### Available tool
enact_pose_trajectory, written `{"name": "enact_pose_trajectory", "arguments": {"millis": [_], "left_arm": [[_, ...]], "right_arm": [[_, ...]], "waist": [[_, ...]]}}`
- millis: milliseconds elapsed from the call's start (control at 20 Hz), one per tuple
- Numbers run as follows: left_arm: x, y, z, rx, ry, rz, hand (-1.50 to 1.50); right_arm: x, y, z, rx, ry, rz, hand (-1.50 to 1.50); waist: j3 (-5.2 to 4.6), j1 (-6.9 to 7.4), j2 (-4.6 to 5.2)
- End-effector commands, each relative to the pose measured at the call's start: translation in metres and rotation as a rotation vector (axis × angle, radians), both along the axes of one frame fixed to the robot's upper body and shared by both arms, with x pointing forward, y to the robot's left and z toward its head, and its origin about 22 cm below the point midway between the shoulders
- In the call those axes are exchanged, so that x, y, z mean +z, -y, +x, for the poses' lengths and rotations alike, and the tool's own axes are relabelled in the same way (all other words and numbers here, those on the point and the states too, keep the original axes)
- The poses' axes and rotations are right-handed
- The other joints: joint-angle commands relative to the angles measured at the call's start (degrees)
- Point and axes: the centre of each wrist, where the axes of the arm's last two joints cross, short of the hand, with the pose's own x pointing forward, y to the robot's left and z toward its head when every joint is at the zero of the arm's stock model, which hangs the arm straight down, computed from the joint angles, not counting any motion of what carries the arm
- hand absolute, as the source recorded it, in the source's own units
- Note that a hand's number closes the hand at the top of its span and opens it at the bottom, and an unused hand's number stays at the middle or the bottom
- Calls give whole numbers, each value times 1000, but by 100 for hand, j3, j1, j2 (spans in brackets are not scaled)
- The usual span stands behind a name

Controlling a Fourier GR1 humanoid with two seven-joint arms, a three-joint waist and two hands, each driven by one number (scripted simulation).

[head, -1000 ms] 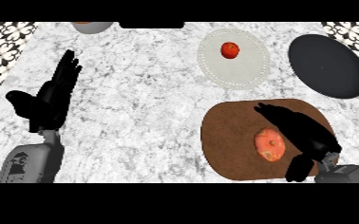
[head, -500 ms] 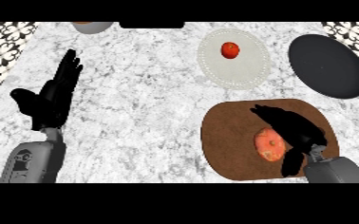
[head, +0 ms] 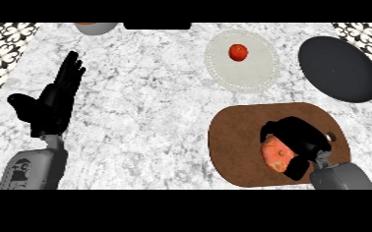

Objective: Pick the squash from the cutting board and place it in the pan

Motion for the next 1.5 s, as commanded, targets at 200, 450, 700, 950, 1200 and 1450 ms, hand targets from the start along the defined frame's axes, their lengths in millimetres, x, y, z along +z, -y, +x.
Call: {"name": "enact_pose_trajectory", "arguments": {"millis": [200,450,700,950,1200,1450], "left_arm": [[8,-10,4,8,6,-8,0],[5,-4,13,10,14,2,0],[-5,-14,1,10,-10,-9,0],[-4,-19,11,16,8,2,0],[1,4,1,5,-6,0,0],[-8,2,-1,2,4,-2,0]], "right_arm": [[-12,8,-7,-7,62,37,150],[10,-63,-2,-181,95,83,150],[32,-46,-8,-298,429,151,150],[83,-45,-5,-353,617,275,150],[104,-22,-12,-483,709,288,150],[120,11,7,-560,718,525,150]], "waist": [[16,-12,15],[12,-41,15],[16,-81,2],[13,-86,21],[17,-22,9],[19,-8,14]]}}
